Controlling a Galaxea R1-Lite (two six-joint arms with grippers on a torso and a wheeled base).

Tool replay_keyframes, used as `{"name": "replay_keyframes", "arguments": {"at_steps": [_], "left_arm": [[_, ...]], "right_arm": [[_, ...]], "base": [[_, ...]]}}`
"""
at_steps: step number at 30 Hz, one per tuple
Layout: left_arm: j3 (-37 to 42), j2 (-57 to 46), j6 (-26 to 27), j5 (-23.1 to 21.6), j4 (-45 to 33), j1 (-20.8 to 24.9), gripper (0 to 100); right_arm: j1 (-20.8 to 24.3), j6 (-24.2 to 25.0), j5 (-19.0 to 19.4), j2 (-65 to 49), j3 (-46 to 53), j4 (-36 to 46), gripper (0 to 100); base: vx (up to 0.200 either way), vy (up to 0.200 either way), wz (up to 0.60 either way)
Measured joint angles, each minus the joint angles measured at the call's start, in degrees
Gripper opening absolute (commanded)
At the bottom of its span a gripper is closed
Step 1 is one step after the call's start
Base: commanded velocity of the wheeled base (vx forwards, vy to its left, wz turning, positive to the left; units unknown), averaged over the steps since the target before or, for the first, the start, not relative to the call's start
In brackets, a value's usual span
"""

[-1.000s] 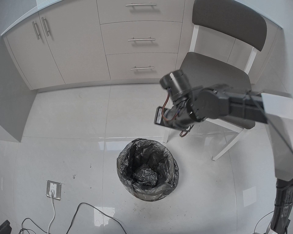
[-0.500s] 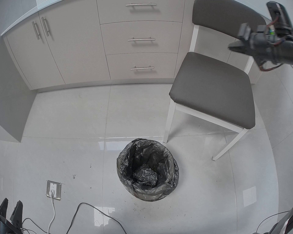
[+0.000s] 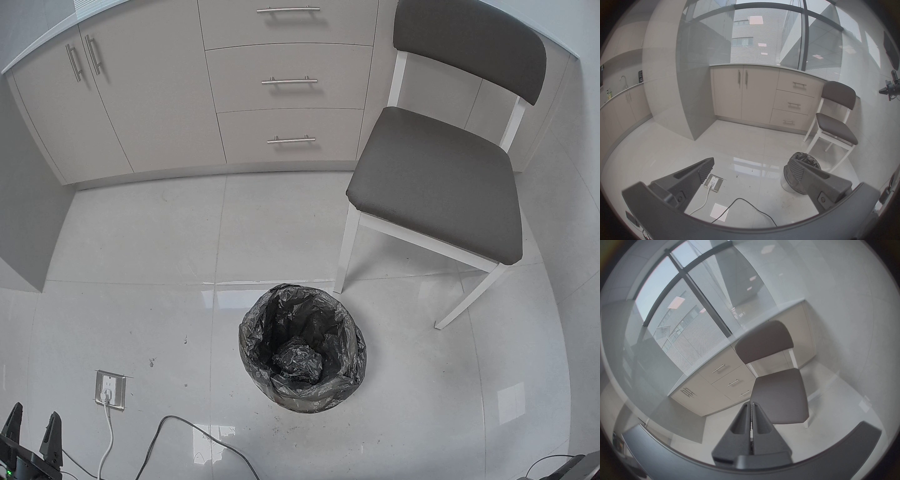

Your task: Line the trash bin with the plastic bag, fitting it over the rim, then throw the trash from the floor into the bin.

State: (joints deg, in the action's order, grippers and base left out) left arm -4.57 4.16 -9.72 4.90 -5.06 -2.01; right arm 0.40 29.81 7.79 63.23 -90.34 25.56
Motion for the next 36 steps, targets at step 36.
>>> {"name": "replay_keyframes", "arguments": {"at_steps": [36], "left_arm": [[1.33, -3.23, 2.50, -3.18, 0.57, 2.08, 100]], "right_arm": [[-3.21, -13.67, 1.34, -48.82, 34.58, 4.75, 0]], "base": [[0.000, 0.000, 0.00]]}}
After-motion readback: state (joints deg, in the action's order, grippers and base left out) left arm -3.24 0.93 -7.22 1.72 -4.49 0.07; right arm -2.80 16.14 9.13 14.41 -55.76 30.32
